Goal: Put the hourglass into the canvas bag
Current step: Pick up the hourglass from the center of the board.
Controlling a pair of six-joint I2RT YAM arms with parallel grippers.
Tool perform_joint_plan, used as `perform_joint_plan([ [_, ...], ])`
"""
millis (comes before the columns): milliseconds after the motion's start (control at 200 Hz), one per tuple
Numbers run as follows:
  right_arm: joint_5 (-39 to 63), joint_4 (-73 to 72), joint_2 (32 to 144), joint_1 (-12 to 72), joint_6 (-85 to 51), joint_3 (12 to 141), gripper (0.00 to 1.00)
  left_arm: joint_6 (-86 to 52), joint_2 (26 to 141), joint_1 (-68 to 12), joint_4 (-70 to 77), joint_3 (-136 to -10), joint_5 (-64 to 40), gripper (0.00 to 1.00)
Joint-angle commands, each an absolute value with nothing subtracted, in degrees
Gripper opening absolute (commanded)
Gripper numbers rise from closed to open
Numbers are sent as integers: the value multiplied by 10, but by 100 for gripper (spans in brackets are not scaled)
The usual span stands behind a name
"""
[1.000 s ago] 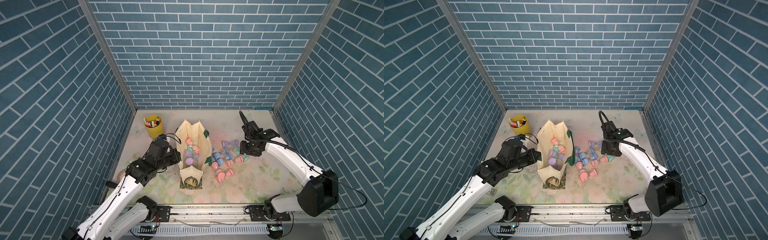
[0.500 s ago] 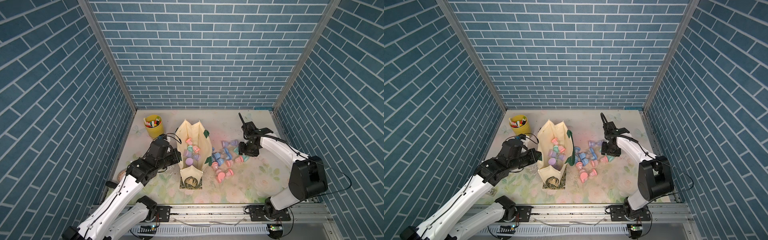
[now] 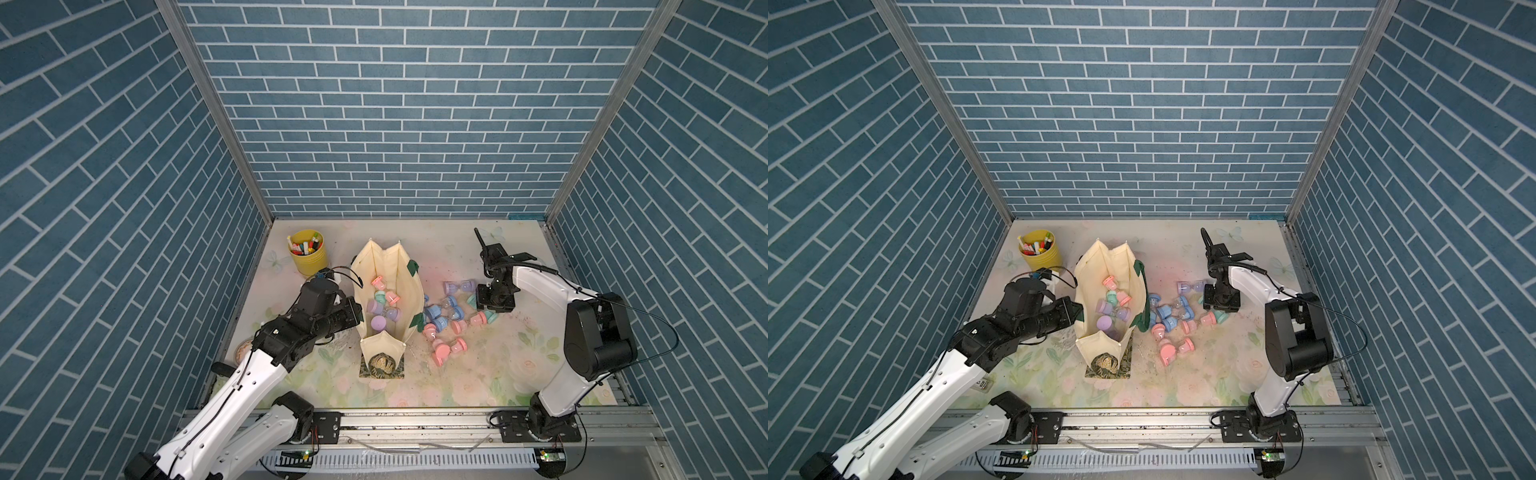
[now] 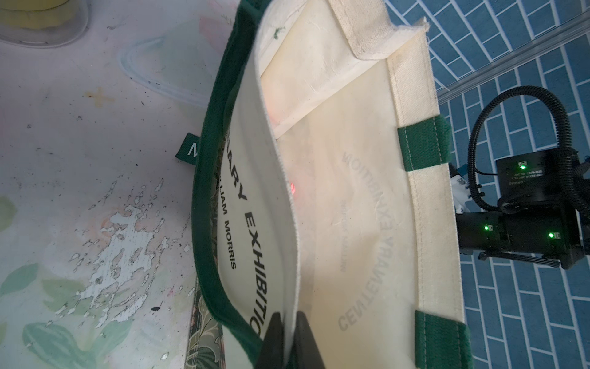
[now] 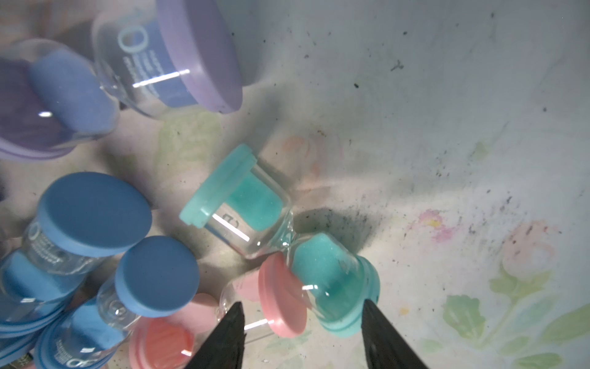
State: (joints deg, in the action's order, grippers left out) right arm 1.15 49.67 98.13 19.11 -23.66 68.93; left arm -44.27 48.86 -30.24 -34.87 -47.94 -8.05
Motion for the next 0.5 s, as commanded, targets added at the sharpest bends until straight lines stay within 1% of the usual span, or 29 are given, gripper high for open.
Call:
perform_joint_plan([
  [0, 11, 499, 1003, 188, -212, 709, 58, -433, 493, -301, -357, -480, -83, 0],
  [215, 15, 492, 1024, 187, -208, 710, 56, -434, 492, -301, -357, -478, -82, 0],
  [491, 36, 467, 1048, 186, -229, 685, 48, -434, 494, -301, -356, -476, -81, 0],
])
